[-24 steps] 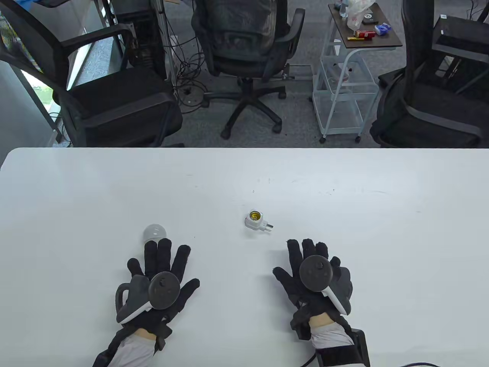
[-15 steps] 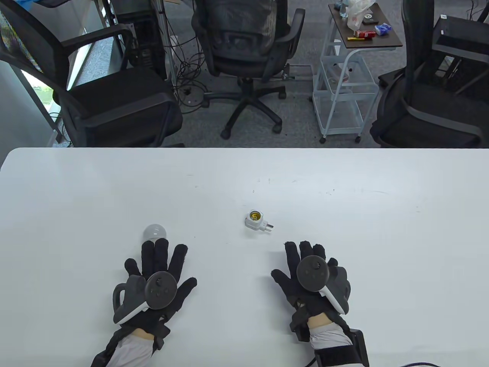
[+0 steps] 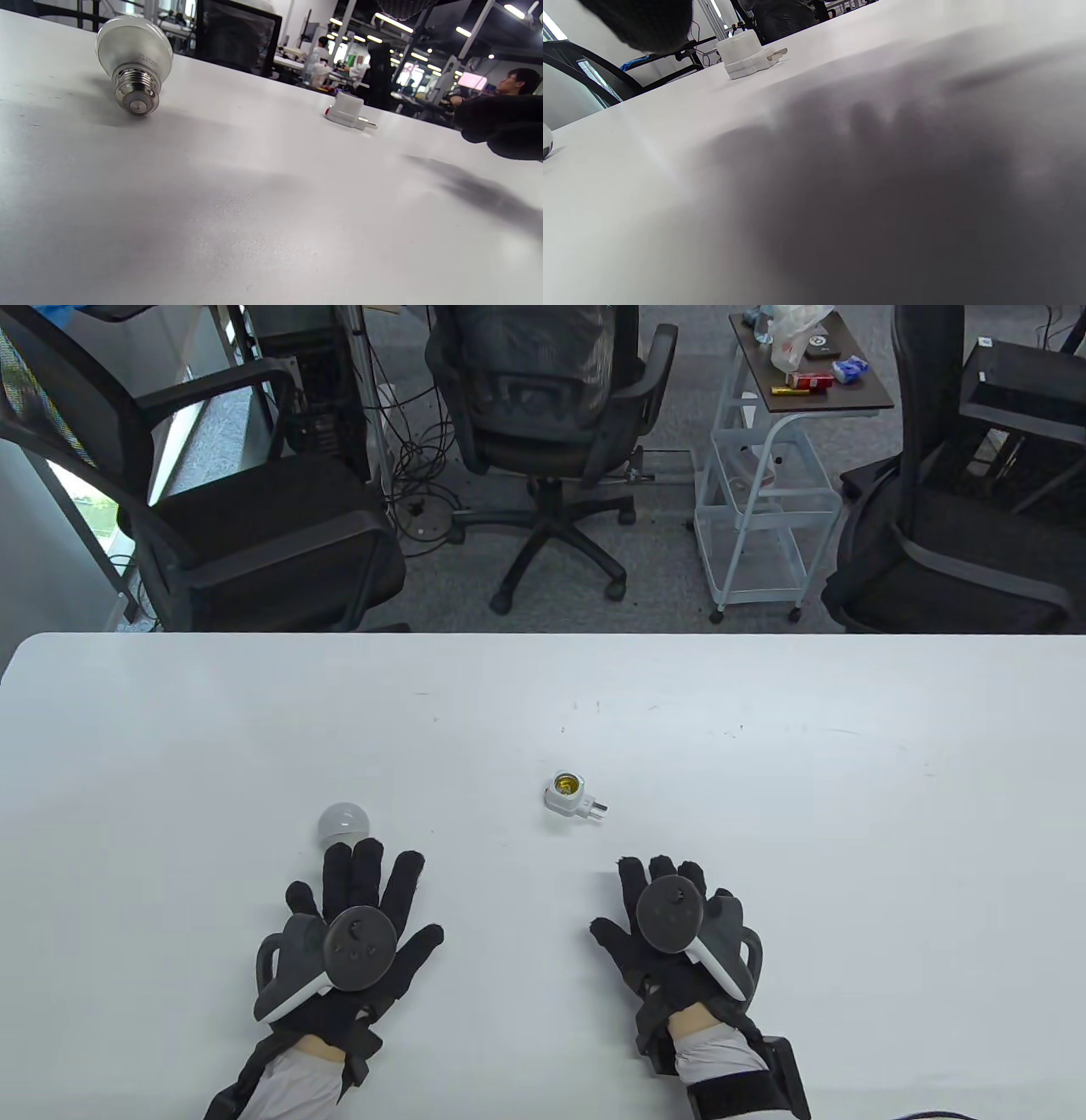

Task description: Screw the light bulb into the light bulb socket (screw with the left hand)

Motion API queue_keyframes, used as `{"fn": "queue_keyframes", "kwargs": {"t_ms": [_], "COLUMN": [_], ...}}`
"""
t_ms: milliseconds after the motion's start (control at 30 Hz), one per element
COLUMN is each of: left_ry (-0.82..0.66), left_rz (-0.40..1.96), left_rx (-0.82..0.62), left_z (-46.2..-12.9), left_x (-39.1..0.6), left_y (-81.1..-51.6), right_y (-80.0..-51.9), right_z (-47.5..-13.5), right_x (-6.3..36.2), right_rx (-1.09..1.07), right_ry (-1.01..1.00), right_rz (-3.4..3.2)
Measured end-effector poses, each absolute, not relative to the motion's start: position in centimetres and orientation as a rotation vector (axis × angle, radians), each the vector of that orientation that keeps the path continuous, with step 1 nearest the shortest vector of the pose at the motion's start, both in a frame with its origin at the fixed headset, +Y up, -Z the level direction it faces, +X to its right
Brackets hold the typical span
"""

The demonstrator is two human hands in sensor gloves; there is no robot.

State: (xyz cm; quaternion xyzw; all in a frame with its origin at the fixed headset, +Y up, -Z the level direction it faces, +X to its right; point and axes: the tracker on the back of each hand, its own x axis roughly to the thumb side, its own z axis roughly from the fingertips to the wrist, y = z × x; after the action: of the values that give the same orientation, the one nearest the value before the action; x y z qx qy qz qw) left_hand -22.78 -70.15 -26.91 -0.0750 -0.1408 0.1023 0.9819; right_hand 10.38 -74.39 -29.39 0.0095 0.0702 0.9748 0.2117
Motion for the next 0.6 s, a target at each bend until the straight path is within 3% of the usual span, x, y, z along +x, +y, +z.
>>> {"fn": "queue_keyframes", "kwargs": {"t_ms": [267,467,600], "left_ry": [-0.312,-0.306,-0.287], "left_rz": [0.195,0.172,0.176], "left_rx": [-0.164,-0.169,-0.189], "left_z": [-27.0,-27.2,-27.5], "left_x": [-21.9,-22.1,-22.3], "left_y": [-70.1,-70.4,-70.4], "right_y": [-74.8,-73.5,-73.1], "right_z": [-32.4,-38.2,-42.4], "right_x": [8.3,6.4,5.1], "right_rx": [-0.007,-0.14,-0.266], "right_ry": [0.246,0.198,0.27], "right_rz": [2.713,2.674,2.704]}}
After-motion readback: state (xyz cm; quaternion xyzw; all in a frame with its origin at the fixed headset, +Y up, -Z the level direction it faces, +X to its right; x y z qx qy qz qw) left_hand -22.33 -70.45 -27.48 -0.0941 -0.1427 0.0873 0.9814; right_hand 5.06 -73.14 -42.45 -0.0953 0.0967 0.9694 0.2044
